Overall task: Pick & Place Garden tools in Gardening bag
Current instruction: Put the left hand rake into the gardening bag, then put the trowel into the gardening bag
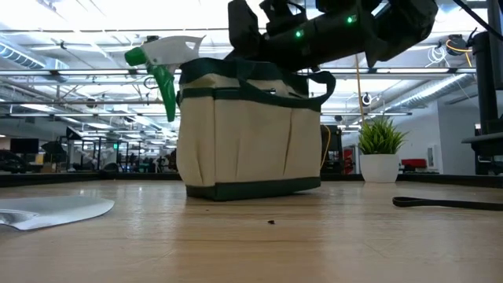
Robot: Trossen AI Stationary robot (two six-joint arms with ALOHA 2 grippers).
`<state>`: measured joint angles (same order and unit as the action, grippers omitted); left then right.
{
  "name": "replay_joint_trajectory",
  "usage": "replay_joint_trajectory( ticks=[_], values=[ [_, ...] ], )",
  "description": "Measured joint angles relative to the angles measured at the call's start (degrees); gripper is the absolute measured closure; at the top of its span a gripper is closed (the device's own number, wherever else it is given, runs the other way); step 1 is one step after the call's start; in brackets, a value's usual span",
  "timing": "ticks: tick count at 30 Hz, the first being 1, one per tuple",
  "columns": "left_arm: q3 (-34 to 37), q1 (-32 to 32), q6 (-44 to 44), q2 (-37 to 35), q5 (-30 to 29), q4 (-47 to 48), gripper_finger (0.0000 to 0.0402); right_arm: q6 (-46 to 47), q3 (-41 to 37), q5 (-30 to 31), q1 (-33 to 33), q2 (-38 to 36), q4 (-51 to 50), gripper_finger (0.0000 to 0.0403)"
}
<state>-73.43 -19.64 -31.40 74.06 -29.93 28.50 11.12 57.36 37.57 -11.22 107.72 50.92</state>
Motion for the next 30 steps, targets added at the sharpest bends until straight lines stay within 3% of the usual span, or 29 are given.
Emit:
replay_joint_trajectory(
  ticks=[11,19,25,30],
  values=[
    [-0.02,-0.17,1.21,-0.02,3.03,0.01,0.0107,-11.12,0.00,-1.87,-0.95,-0.83,4.08,0.0223],
    [-0.02,-2.29,2.21,-0.02,3.17,0.03,0.0107,-18.20,0.00,-1.73,-1.30,-5.65,7.78,0.0183],
    [0.00,-5.64,2.10,-0.02,5.54,-0.01,0.0108,-21.51,0.00,-1.64,-2.93,-12.76,1.62,0.0192],
    [2.69,-10.01,-3.21,-0.09,5.48,-1.66,0.0107,-19.07,-2.86,-1.66,-5.22,-21.53,-9.16,0.0244]
  ],
)
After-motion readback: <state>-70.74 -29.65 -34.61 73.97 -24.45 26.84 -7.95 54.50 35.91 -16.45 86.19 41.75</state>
